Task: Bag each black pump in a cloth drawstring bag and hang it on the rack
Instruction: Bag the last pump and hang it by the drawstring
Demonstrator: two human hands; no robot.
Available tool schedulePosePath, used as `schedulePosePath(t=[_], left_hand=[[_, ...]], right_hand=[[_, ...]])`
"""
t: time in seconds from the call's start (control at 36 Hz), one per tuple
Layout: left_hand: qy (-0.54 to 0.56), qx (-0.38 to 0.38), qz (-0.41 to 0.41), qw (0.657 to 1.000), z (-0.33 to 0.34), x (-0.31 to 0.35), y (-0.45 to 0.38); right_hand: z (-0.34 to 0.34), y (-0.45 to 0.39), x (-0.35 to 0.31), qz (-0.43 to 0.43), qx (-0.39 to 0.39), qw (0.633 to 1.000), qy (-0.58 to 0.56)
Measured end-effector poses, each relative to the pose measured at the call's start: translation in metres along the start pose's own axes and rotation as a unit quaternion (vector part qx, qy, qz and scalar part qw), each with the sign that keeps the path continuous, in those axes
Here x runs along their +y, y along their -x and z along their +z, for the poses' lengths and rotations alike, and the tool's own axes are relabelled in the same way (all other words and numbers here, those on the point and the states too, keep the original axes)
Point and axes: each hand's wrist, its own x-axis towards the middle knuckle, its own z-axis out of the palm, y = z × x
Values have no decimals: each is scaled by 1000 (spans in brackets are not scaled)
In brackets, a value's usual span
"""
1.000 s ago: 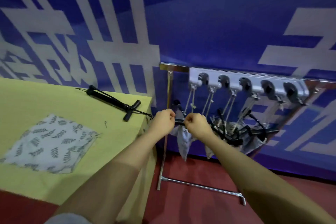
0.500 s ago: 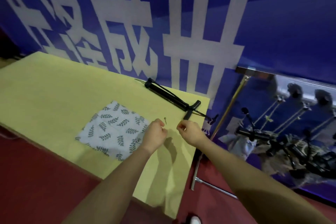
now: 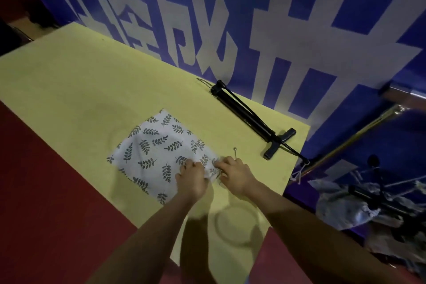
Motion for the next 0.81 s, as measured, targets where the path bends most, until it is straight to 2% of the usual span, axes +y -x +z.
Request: schedulePosePath(t=[0.11,0.22,0.33,0.42,0.47,0.56,0.64,0.72,0.81], left_hand=[[71,52,40,995,-4,1,-11],[181,95,102,974,-16,8,-19],[207,107,140,962,-40,17,-14],[223,109,157,956,-53,21,-11],[203,107,170,958,-60,21,-10],[140,115,159,970,-67,21,-8],[32,113,188,975,-71,16,-1],[-96,100,252,958,-70,5,3],[-148,68,290,943,-74,-6,3]], right_hand=[[1,-10,4,8,39,998,-45],[-8,-15,7,24,87,990,-112],[-21,-14,4,13,144,965,-219],[-34,-11,-6,-8,145,945,-293],[-37,-13,-10,-26,153,949,-276],[-41,-16,-15,-10,173,941,-292],[-48,-16,-19,17,192,935,-299],[-52,-17,-19,47,214,927,-305],[-50,-17,-22,89,229,919,-308]])
